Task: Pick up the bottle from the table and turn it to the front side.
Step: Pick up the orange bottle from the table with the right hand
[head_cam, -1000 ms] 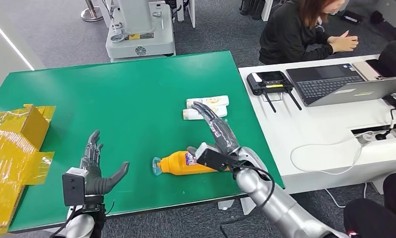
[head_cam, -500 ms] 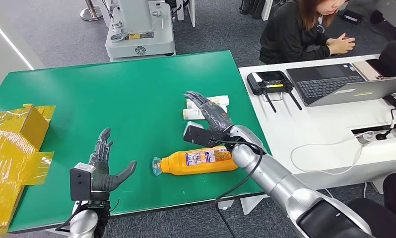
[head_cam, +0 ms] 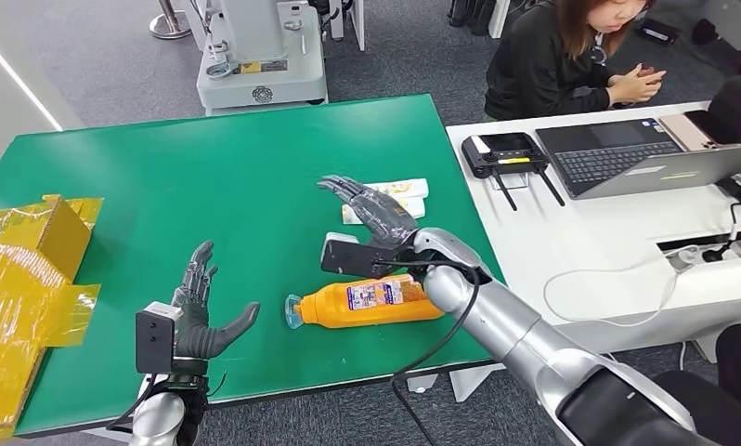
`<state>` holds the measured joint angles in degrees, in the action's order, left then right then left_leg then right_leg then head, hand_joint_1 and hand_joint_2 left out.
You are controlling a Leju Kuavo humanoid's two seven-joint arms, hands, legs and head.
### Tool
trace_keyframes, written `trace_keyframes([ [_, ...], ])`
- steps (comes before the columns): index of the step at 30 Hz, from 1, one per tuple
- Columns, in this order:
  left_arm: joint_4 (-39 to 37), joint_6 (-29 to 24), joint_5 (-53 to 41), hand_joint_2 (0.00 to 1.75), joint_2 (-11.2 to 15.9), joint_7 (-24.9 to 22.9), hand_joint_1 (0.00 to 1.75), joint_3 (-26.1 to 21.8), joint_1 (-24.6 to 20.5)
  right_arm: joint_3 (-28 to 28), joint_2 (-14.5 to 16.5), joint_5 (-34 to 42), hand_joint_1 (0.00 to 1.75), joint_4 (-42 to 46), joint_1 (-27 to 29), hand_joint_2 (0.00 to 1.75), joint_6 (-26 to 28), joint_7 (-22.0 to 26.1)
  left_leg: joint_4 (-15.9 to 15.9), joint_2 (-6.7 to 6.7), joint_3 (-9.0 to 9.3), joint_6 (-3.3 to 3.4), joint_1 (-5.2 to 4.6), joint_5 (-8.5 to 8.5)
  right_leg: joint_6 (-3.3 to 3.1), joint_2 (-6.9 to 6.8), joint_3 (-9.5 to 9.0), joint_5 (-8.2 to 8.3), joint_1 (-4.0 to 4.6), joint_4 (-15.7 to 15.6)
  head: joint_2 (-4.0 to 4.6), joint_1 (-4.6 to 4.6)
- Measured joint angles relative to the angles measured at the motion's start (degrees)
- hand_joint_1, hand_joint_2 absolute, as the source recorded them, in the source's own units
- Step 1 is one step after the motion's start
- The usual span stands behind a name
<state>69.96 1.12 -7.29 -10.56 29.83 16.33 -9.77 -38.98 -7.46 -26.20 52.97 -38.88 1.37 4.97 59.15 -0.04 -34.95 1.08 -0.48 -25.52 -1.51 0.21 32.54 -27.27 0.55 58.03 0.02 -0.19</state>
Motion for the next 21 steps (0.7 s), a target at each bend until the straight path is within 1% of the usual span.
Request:
trace_keyframes([
  [3,-0.01,0.14,0.01,1.75,0.0,-0.27,0.0,0.0,0.01,-1.93,-0.05,-4.29,0.0,0.32,-0.98,1.75,1.31,-3.11,0.0,0.0,0.0,0.0,0.0,0.0,0.0,0.0,0.0,0.0,0.0,0.0,0.0,0.0],
  [11,-0.02,1.33,-0.31,1.75,-0.01,-1.52,0.0,0.02,0.03,-6.39,-0.16,-11.79,0.0,-0.81,-3.01,1.75,0.87,-9.15,0.01,-0.02,0.0,0.0,0.0,0.01,0.0,-0.01,0.0,0.0,0.0,0.0,0.0,0.0],
  [17,-0.02,1.92,-0.91,1.75,0.0,-2.1,0.0,0.02,0.15,-7.9,-0.95,-11.06,0.0,-0.63,-2.99,1.75,-3.76,-9.3,0.0,-0.02,0.0,0.0,0.0,0.0,0.0,-0.01,0.01,0.0,0.0,0.0,0.0,0.01],
  [21,-0.05,2.52,-1.25,1.75,0.0,-2.14,0.0,0.01,0.24,-8.67,-1.7,-10.97,0.0,-0.28,-2.89,1.75,-4.85,-9.3,0.01,-0.02,0.0,0.0,0.0,0.0,0.0,-0.02,0.01,0.0,0.0,-0.01,0.0,0.0],
])
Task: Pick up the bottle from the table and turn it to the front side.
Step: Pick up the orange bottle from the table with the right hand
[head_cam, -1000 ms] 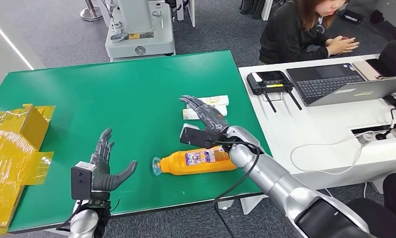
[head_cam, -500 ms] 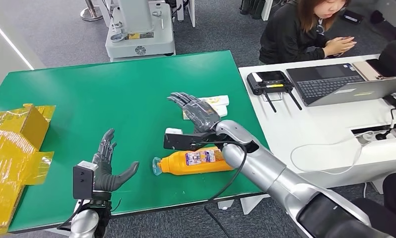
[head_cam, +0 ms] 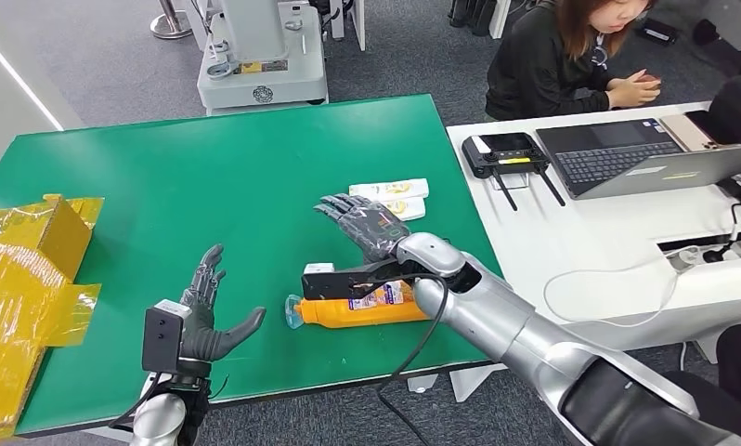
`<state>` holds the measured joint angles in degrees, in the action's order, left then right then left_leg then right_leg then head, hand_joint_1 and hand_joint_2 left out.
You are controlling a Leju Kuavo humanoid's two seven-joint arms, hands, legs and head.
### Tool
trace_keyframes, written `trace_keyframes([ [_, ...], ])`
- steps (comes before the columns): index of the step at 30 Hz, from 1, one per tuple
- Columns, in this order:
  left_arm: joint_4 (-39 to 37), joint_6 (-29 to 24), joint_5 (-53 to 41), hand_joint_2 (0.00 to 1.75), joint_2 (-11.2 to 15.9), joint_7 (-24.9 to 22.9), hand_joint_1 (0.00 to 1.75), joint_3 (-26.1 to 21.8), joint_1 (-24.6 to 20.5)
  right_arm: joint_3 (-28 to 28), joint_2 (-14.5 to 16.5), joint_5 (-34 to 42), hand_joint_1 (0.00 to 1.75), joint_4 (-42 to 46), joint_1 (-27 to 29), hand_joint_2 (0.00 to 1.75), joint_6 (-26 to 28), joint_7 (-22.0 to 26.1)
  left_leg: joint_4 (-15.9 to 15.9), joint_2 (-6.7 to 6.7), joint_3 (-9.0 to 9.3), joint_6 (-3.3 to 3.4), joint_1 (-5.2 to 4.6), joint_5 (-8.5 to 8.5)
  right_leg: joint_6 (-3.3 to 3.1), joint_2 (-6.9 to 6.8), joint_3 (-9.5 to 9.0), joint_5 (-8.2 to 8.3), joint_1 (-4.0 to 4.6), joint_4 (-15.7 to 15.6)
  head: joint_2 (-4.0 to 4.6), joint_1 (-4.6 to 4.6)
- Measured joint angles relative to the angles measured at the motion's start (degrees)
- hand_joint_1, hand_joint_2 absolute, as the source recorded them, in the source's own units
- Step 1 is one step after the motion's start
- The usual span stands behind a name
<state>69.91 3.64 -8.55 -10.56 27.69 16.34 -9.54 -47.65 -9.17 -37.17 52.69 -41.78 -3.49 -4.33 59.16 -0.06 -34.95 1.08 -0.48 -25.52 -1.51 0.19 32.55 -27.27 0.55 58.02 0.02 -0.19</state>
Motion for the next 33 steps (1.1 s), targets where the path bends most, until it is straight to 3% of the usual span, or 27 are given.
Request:
trace_keyframes([
  [8,-1.35,1.05,-0.17,1.75,0.03,0.01,0.0,0.0,-0.56,-0.47,-3.23,0.58,0.0,2.82,2.56,1.75,-2.65,0.37,0.01,-0.04,-0.01,0.0,0.0,0.0,0.0,-0.03,0.0,0.0,-0.01,-0.01,0.0,0.01],
  [17,-2.96,1.9,1.38,1.75,0.36,0.02,0.0,-0.01,-0.67,1.49,-9.35,0.34,0.0,11.7,10.61,1.75,-3.33,-1.01,0.01,-0.05,-0.04,0.01,0.0,-0.04,0.01,-0.04,0.01,-0.01,-0.01,-0.03,0.0,0.0],
  [23,-3.39,1.93,2.26,1.75,0.95,0.03,0.0,0.01,-0.67,3.76,-10.4,-1.43,0.0,18.24,17.16,1.75,-3.48,-2.06,0.0,-0.04,-0.03,0.02,0.0,-0.05,0.0,-0.02,0.03,-0.01,0.01,-0.02,0.0,0.01],
  [33,-3.4,2.55,3.52,1.75,1.33,-0.57,0.0,0.02,-0.55,6.58,-10.89,-0.23,0.0,20.44,20.18,1.75,-6.4,-1.6,-0.01,-0.02,-0.06,0.03,-0.01,-0.04,0.01,-0.03,0.02,-0.01,0.0,-0.02,0.0,-0.01],
])
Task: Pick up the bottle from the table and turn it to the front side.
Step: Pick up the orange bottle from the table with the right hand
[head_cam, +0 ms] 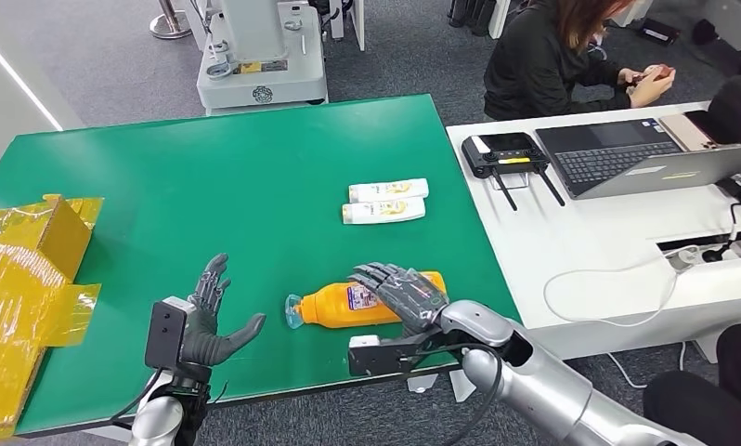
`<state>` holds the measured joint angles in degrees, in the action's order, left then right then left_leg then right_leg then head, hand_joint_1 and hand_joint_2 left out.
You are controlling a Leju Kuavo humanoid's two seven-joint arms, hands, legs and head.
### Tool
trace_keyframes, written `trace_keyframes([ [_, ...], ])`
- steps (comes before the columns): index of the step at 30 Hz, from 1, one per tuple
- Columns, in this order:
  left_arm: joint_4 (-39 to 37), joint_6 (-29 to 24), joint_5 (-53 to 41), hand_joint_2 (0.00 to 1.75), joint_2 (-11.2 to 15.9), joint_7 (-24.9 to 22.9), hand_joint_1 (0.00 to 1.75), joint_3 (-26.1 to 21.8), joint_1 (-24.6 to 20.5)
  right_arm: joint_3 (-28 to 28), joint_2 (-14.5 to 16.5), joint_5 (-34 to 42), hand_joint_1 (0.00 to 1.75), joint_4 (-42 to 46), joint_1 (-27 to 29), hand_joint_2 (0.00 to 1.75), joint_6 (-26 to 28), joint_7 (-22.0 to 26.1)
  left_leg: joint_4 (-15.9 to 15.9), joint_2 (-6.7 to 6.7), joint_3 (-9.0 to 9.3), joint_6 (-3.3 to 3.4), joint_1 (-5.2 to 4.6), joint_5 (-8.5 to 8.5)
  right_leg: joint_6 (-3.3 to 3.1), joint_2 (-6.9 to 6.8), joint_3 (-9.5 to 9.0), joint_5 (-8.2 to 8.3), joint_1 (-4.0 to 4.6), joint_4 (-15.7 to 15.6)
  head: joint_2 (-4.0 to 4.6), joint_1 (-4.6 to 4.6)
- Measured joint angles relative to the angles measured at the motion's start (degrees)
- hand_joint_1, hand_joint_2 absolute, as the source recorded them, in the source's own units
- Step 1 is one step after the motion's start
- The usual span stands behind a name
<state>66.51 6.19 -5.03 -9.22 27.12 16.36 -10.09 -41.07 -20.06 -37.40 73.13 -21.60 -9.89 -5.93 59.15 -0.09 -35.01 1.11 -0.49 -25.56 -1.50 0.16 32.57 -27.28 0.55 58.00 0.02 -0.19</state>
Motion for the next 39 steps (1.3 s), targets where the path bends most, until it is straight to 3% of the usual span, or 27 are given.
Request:
trace_keyframes([
  [8,-0.62,0.6,1.34,1.75,-0.11,-0.2,0.0,1.21,-0.68,2.78,1.14,-3.35,0.0,-11.34,-3.94,1.75,-1.55,-0.67,0.03,-0.03,-0.02,0.02,-0.01,0.03,0.08,-0.02,0.0,0.06,-0.01,0.0,0.0,0.0],
  [16,-3.99,0.78,3.4,1.75,-0.1,1.73,0.0,2.43,-2.77,3.53,1.55,-4.75,0.0,-22.58,-7.87,1.75,-4.19,3.99,0.04,-0.07,-0.02,0.04,-0.01,0.05,0.08,-0.05,0.0,0.06,-0.01,0.0,0.0,0.01],
  [17,-4.28,0.77,3.69,1.75,-0.1,1.96,0.0,2.45,-2.91,3.5,1.58,-4.58,0.07,-23.81,-8.44,1.75,-4.58,4.97,0.04,-0.05,-0.02,0.04,-0.01,0.05,0.08,-0.03,0.0,0.06,-0.01,0.0,0.0,0.01],
  [20,-4.64,0.64,4.75,1.75,-0.04,2.37,0.0,2.46,-3.11,3.31,1.85,-4.06,1.3,-27.27,-10.27,1.75,-5.39,7.46,0.04,-0.03,-0.01,0.04,0.0,0.05,0.08,-0.02,-0.01,0.06,0.0,0.0,0.0,0.01],
  [21,-4.66,0.61,5.15,1.75,0.04,2.4,0.0,2.46,-3.11,3.18,2.0,-3.97,1.55,-28.29,-10.84,1.75,-5.64,8.15,0.04,-0.02,0.01,0.04,0.0,0.05,0.07,-0.01,-0.02,0.06,0.0,0.0,0.0,0.01],
  [22,-4.66,0.61,5.54,1.75,0.16,2.41,0.0,2.46,-3.1,2.98,2.2,-3.78,1.44,-29.25,-11.37,1.75,-5.9,8.77,0.03,0.01,0.03,0.04,0.01,0.05,0.07,0.02,-0.03,0.07,0.0,0.0,0.0,0.0],
  [24,-4.66,0.77,6.14,1.75,0.45,2.41,0.0,2.46,-3.09,2.51,2.63,-3.25,0.76,-30.89,-12.35,1.75,-6.27,9.74,0.03,0.1,0.09,0.04,0.01,0.05,0.05,0.12,-0.06,0.09,0.01,0.0,0.0,0.01],
  [26,-4.66,0.97,6.46,1.75,0.68,2.41,0.0,2.46,-3.07,2.15,2.96,-2.84,0.3,-32.07,-13.02,1.75,-6.24,10.18,0.02,0.14,0.12,0.04,0.01,0.06,0.06,0.16,-0.07,0.12,0.01,-0.01,0.0,0.01],
  [30,-4.7,1.13,6.6,1.75,0.95,2.41,0.0,2.45,-3.04,1.78,3.14,-2.29,0.31,-33.1,-13.41,1.75,-5.45,10.47,0.02,0.12,0.12,0.09,0.01,0.16,0.09,0.11,-0.1,0.16,0.01,-0.01,0.0,0.01],
  [32,-4.86,1.3,6.58,1.75,0.99,2.44,0.0,2.45,-3.05,1.54,3.14,-2.25,0.61,-33.14,-13.36,1.75,-4.65,10.71,0.02,0.13,0.13,0.1,0.01,0.18,0.1,0.12,-0.1,0.2,0.01,-0.01,0.0,0.01],
  [33,-4.96,1.39,6.56,1.75,0.98,2.45,0.0,2.45,-3.06,1.42,3.14,-2.26,0.85,-33.14,-13.33,1.75,-4.29,10.84,0.02,0.13,0.13,0.1,0.01,0.18,0.11,0.14,-0.1,0.22,0.01,-0.01,0.0,0.01],
  [34,-5.04,1.48,6.54,1.75,0.96,2.47,0.0,2.45,-3.07,1.3,3.14,-2.26,0.97,-33.14,-13.31,1.75,-3.98,10.9,0.02,0.14,0.13,0.1,0.01,0.19,0.12,0.14,-0.1,0.24,0.01,-0.01,0.0,0.01],
  [35,-5.12,1.55,6.49,1.75,0.91,2.48,0.0,2.46,-3.1,1.16,3.14,-2.28,0.96,-33.14,-13.31,1.75,-3.67,10.93,0.03,0.14,0.13,0.1,0.01,0.19,0.13,0.15,-0.1,0.26,0.01,-0.01,0.0,0.01],
  [37,-5.21,1.66,6.38,1.75,0.76,2.49,0.0,2.46,-3.18,0.86,3.14,-2.4,1.1,-33.14,-13.4,1.75,-3.27,10.96,0.03,0.14,0.12,0.11,0.01,0.19,0.15,0.15,-0.1,0.28,0.01,-0.01,0.0,0.01],
  [39,-5.29,1.87,6.32,1.75,0.59,2.49,0.0,2.45,-3.3,0.44,3.22,-2.8,1.47,-33.2,-13.8,1.75,-3.27,11.02,0.03,0.13,0.11,0.1,0.0,0.2,0.16,0.14,-0.09,0.29,0.01,0.0,0.0,0.01],
])
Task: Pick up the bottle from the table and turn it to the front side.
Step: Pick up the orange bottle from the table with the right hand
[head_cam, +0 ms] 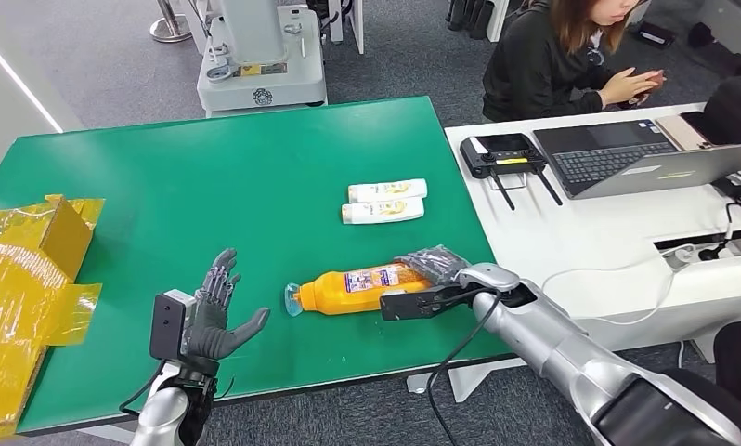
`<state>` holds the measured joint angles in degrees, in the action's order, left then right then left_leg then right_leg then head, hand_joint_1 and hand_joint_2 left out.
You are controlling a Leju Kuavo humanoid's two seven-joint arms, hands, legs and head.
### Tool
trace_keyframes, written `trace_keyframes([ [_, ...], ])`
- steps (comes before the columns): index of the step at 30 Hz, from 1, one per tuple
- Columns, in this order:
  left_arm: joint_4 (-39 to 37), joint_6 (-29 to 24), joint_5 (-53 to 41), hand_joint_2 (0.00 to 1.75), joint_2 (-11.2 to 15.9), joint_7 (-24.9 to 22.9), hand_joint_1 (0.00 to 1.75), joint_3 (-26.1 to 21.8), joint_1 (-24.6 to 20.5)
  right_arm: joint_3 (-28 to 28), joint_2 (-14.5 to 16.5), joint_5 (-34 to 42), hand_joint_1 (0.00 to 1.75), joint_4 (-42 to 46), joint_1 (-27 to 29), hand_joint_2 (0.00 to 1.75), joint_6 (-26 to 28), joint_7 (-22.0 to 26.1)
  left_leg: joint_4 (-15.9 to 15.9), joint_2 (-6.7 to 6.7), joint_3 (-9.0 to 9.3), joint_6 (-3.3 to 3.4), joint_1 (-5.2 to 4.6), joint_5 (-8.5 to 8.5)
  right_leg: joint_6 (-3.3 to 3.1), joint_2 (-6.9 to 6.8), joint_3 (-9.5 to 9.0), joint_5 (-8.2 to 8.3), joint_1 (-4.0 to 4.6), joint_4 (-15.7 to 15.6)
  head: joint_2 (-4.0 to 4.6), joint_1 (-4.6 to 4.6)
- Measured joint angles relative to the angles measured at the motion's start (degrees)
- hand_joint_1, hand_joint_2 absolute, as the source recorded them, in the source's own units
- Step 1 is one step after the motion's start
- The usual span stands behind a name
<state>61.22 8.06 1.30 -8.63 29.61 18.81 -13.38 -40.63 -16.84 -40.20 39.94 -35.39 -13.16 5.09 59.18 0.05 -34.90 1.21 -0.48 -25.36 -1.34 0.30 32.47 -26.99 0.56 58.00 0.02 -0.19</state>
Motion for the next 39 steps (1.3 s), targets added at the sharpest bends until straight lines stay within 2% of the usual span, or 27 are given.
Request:
trace_keyframes([
  [1,-0.03,0.2,0.01,1.75,-0.11,-0.01,0.0,0.0,-0.07,-0.32,0.13,-0.25,1.59,-0.16,-0.39,1.75,-0.21,0.13,0.0,0.0,-0.01,0.0,0.0,0.01,0.0,0.0,0.0,0.0,0.0,0.0,0.0,0.0],
  [4,-0.06,0.95,0.15,1.75,-0.52,-0.07,0.0,0.01,-0.23,-1.51,0.7,-0.51,1.75,-1.11,-1.89,1.75,-1.04,0.77,0.01,0.0,-0.02,0.01,0.0,0.03,0.01,0.0,0.02,0.01,0.0,0.0,0.0,-0.01],
  [12,-0.45,2.25,0.63,1.75,-0.85,0.06,0.0,-0.01,-0.56,-4.01,2.48,1.57,1.75,-3.85,-4.29,1.75,-0.67,3.32,0.01,-0.11,-0.14,0.01,0.0,0.02,0.01,-0.11,0.12,-0.01,0.0,0.02,0.0,0.01],
  [18,-0.94,2.16,0.64,1.75,-0.81,0.57,0.0,-0.05,-0.76,-4.57,2.78,5.29,1.75,-4.19,-3.42,1.75,3.17,5.32,0.01,-0.16,-0.28,0.01,0.0,0.02,0.02,-0.16,0.24,-0.03,0.0,0.02,0.0,0.01],
  [23,-1.26,2.14,0.56,1.75,-0.79,0.92,0.0,-0.14,-0.78,-4.57,2.62,6.58,1.75,-3.58,-2.28,1.75,4.25,5.91,0.01,-0.16,-0.32,0.01,0.0,0.02,0.03,-0.15,0.29,-0.04,-0.01,0.0,0.0,0.0],
  [39,-1.48,0.15,0.11,1.75,-0.17,1.16,0.0,-2.21,1.06,-1.04,-1.13,15.61,1.75,6.18,8.36,1.75,9.33,9.76,0.0,-0.24,-0.36,0.01,0.0,0.0,0.04,-0.22,0.31,-0.06,-0.01,-0.02,0.0,0.01],
])
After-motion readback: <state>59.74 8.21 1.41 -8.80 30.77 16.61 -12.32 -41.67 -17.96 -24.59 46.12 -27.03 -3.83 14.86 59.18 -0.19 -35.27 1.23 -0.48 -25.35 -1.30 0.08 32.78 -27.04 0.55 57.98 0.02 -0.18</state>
